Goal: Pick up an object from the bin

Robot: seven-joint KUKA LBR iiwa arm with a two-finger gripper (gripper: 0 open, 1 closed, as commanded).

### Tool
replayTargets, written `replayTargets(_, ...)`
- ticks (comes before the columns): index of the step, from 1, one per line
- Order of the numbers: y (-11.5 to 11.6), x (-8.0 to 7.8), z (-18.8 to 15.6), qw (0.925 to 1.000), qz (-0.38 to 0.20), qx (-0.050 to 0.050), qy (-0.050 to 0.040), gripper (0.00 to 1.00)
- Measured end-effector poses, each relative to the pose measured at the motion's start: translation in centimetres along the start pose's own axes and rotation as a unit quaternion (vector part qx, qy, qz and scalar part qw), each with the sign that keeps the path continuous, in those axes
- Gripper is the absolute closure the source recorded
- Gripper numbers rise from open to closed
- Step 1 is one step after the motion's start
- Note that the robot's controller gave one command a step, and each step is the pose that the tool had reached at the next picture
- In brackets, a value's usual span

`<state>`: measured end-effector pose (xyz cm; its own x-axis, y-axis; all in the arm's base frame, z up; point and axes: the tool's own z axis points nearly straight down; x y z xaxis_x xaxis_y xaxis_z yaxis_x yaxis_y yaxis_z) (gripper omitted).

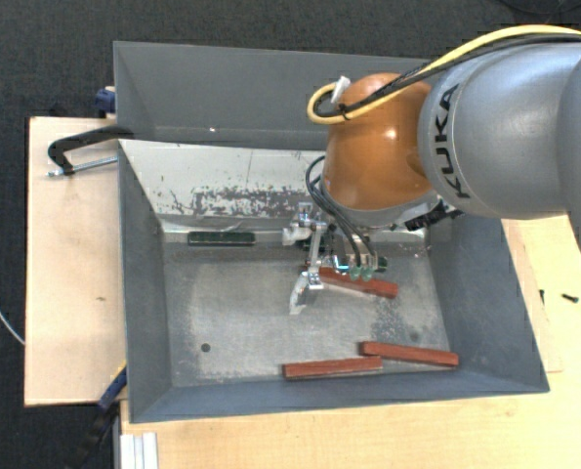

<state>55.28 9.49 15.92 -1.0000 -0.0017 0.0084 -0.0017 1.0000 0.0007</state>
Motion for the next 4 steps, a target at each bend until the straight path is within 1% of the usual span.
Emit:
replayTargets(1, 0.0, -0.2, -0.5, 1.0, 0.001, 0.0, -0.0044, 0.0)
replayTargets(2, -3.7, -3.1, 0.8, 1.0, 0.002, -0.002, -0.0081, 0.0)
replayTargets(3, -6.3, -1.4, 6.5, 0.9993, -0.036, 0.0, -0.0074, 0.0)
replayTargets(4, -7.4, -1.3, 8.0, 0.9993, -0.038, -0.001, -0.005, 0.0)
